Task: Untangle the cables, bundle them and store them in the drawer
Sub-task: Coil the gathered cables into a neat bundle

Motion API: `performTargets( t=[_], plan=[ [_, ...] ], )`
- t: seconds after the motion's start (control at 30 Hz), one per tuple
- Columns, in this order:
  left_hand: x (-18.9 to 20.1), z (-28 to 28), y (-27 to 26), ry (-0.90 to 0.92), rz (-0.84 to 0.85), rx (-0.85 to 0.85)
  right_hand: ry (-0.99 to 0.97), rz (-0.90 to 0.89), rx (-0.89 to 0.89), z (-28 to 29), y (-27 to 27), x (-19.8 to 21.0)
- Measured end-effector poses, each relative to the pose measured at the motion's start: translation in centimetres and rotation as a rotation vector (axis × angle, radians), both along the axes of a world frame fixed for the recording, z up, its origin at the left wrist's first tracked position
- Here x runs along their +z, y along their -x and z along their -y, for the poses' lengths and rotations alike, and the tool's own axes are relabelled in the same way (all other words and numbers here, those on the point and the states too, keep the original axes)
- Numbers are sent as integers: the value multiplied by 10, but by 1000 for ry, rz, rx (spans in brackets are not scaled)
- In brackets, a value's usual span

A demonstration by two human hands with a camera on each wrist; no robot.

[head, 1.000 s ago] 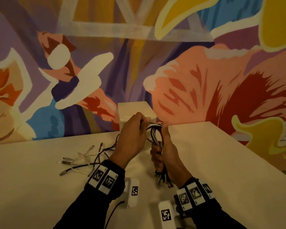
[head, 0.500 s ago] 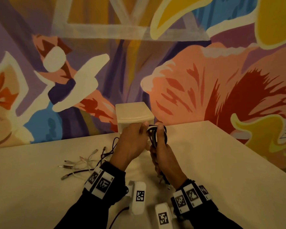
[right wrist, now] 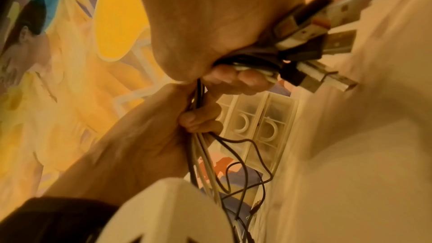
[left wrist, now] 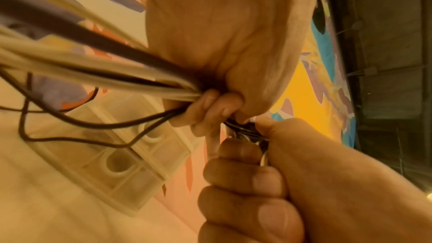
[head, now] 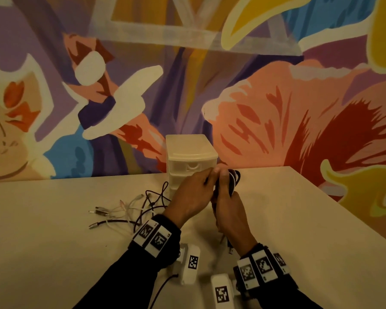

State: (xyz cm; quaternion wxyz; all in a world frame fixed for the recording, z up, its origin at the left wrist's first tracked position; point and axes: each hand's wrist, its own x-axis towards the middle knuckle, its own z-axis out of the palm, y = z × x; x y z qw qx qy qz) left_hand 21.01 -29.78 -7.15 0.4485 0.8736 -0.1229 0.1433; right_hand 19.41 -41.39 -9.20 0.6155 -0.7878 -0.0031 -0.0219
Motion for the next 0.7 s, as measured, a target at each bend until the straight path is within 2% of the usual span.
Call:
performTargets(
  t=[0.13,0.27,0.47,0.57,0.7],
  plan=[
    [-2,4,2,29,-37,-69,-16,72,-60,1,-2,-3],
    [5,2,4,85,-149,-145,-74,113,-126,3,-2,0],
    [5,-18,0,13,-179,-213,-138,173,-241,14,-8,4],
    [14,-12,9,65,-183,-170,-171,167,-257,15,-7,5],
    [23,-6,14,100,-41,95,-225,182,-266,16,-8,5]
  ],
)
